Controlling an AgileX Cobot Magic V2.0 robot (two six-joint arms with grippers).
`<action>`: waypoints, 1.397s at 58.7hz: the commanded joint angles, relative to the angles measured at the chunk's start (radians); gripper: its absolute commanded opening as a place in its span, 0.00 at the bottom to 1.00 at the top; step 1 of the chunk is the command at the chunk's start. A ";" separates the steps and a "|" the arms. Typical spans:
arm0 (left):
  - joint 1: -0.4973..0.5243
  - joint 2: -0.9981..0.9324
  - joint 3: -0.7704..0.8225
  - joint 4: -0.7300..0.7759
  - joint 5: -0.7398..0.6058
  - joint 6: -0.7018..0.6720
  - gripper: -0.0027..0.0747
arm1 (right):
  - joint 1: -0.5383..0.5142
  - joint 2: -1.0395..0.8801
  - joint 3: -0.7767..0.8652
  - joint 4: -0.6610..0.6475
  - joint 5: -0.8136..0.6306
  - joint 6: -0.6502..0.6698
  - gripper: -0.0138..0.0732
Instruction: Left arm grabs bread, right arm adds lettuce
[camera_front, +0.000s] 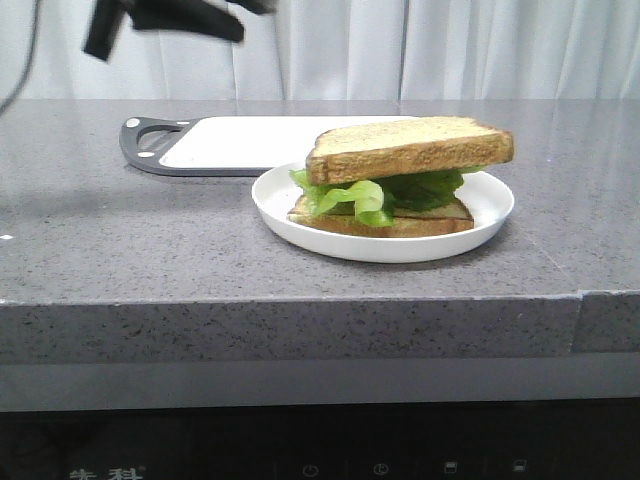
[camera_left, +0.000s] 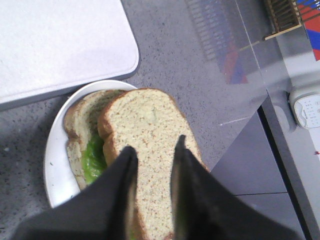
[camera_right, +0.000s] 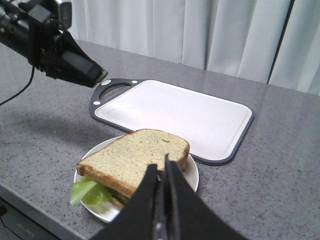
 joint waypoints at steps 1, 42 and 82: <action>0.018 -0.089 -0.033 -0.035 0.022 0.018 0.01 | -0.002 0.002 -0.028 -0.001 -0.071 -0.008 0.09; -0.060 -0.910 0.545 0.583 -0.736 -0.047 0.01 | -0.194 -0.006 -0.014 0.031 -0.053 -0.008 0.09; -0.056 -1.329 0.957 0.617 -0.891 -0.045 0.01 | -0.181 -0.247 0.141 0.035 -0.049 -0.008 0.09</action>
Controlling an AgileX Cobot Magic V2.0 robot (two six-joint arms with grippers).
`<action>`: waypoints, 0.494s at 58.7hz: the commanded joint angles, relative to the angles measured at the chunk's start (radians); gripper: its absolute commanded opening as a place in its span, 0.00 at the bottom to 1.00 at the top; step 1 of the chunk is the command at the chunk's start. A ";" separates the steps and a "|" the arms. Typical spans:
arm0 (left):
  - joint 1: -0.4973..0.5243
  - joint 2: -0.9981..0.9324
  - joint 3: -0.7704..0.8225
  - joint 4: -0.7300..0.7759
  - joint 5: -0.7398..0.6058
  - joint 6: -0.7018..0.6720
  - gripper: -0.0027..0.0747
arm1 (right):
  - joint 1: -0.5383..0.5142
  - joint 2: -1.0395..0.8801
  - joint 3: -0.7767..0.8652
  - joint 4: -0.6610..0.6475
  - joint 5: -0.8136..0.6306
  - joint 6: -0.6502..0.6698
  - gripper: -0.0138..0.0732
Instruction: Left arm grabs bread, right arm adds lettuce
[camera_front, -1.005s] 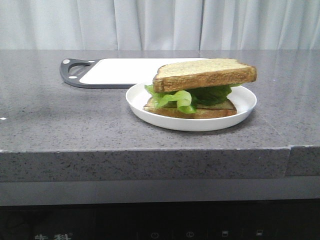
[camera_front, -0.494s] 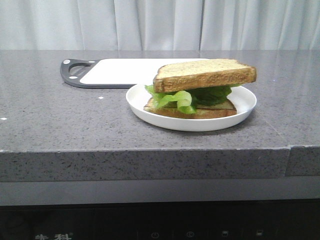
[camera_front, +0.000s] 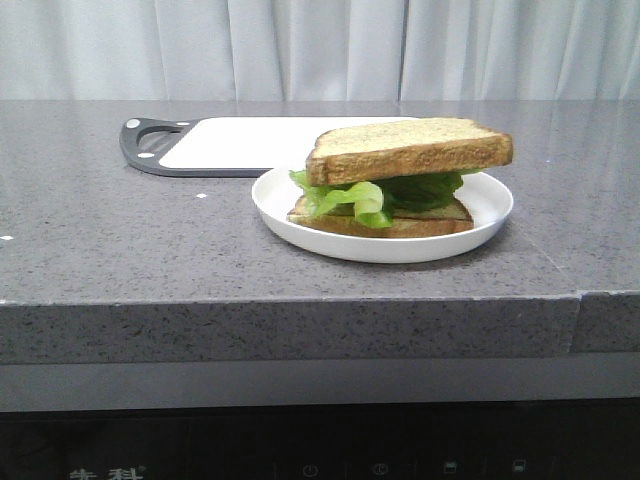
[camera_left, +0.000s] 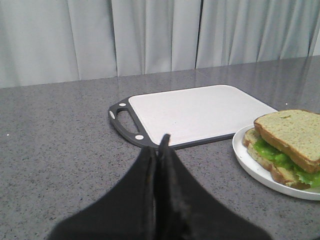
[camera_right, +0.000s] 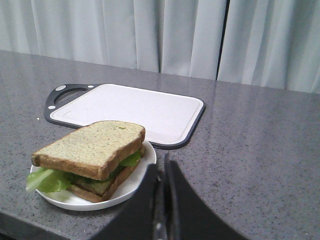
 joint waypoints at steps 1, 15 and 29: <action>-0.005 0.007 -0.026 -0.009 -0.075 -0.006 0.01 | -0.002 0.008 -0.025 0.007 -0.068 -0.008 0.09; -0.005 0.007 -0.026 -0.009 -0.075 -0.006 0.01 | -0.002 0.008 -0.025 0.007 -0.068 -0.008 0.09; -0.005 0.007 -0.026 0.001 -0.077 -0.008 0.01 | -0.002 0.008 -0.025 0.007 -0.068 -0.008 0.09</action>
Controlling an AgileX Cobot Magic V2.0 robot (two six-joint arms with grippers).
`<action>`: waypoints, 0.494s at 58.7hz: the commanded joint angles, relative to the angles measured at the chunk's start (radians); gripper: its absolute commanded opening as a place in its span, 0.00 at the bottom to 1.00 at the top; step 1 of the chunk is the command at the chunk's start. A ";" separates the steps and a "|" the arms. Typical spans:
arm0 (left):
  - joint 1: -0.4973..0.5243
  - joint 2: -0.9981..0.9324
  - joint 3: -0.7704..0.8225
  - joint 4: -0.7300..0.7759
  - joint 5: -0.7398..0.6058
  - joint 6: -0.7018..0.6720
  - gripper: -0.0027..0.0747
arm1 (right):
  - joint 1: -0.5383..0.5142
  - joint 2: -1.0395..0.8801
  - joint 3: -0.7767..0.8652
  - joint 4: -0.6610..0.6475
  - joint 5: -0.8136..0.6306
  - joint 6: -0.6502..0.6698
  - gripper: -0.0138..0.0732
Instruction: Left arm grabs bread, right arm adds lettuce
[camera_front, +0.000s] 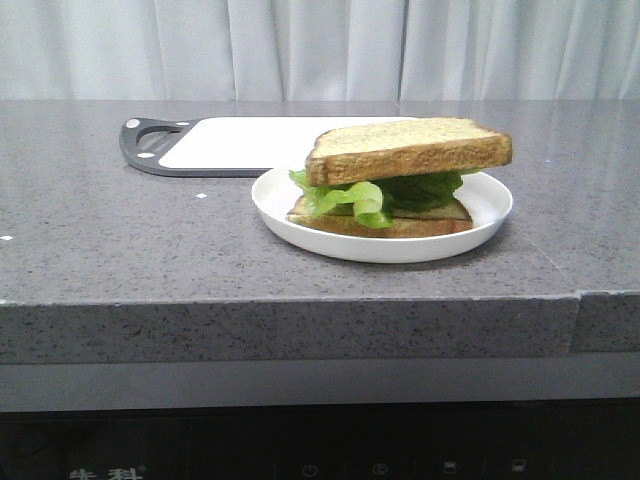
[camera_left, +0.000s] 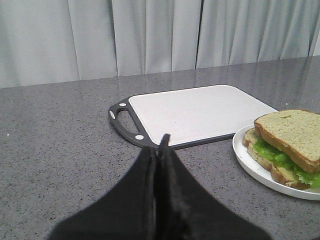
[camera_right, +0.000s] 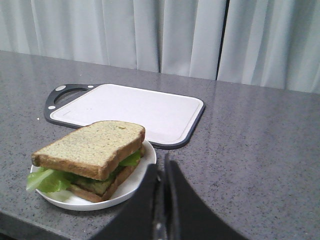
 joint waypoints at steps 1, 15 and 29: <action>-0.005 0.007 -0.024 0.027 -0.075 -0.020 0.01 | -0.002 0.008 -0.025 0.007 -0.068 -0.008 0.09; 0.000 -0.014 0.005 0.626 -0.076 -0.644 0.01 | -0.002 0.008 -0.025 0.007 -0.068 -0.008 0.09; 0.082 -0.174 0.127 0.496 -0.075 -0.535 0.01 | -0.002 0.008 -0.025 0.007 -0.067 -0.008 0.09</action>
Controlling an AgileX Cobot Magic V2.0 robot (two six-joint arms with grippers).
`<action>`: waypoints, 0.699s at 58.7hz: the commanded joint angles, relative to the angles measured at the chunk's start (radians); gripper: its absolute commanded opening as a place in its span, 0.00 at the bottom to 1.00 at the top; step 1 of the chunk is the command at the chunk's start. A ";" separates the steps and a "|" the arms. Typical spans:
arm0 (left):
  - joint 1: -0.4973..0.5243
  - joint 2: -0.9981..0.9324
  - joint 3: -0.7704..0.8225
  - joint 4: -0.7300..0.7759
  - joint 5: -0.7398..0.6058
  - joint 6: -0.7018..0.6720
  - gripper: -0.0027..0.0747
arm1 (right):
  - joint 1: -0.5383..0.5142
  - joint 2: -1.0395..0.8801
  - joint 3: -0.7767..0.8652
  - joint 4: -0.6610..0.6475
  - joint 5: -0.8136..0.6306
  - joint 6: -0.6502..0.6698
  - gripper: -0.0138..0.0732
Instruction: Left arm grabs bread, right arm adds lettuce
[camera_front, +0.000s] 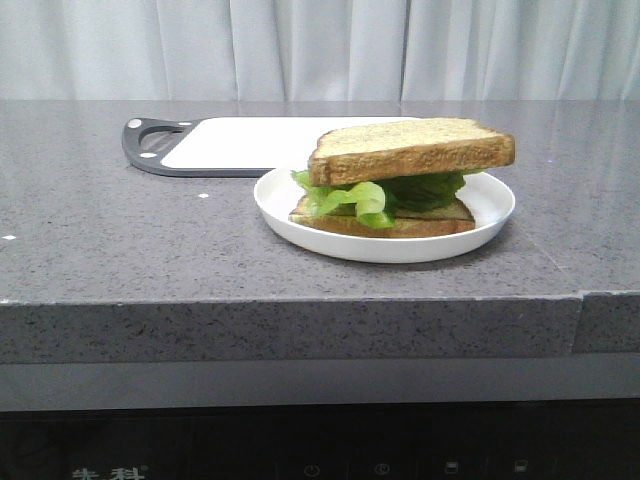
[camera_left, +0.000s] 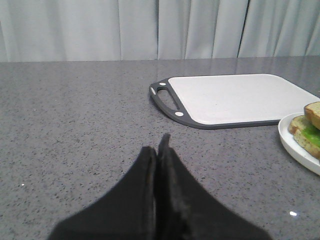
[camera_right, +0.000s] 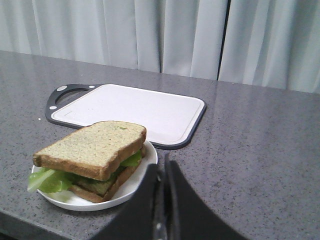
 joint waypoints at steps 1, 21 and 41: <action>0.033 -0.046 0.016 -0.035 -0.076 0.021 0.01 | -0.002 0.008 -0.025 0.005 -0.067 -0.008 0.09; 0.184 -0.211 0.193 -0.068 -0.083 0.020 0.01 | -0.002 0.009 -0.025 0.005 -0.065 -0.008 0.09; 0.182 -0.211 0.248 -0.072 -0.111 0.020 0.01 | -0.002 0.009 -0.025 0.005 -0.063 -0.008 0.09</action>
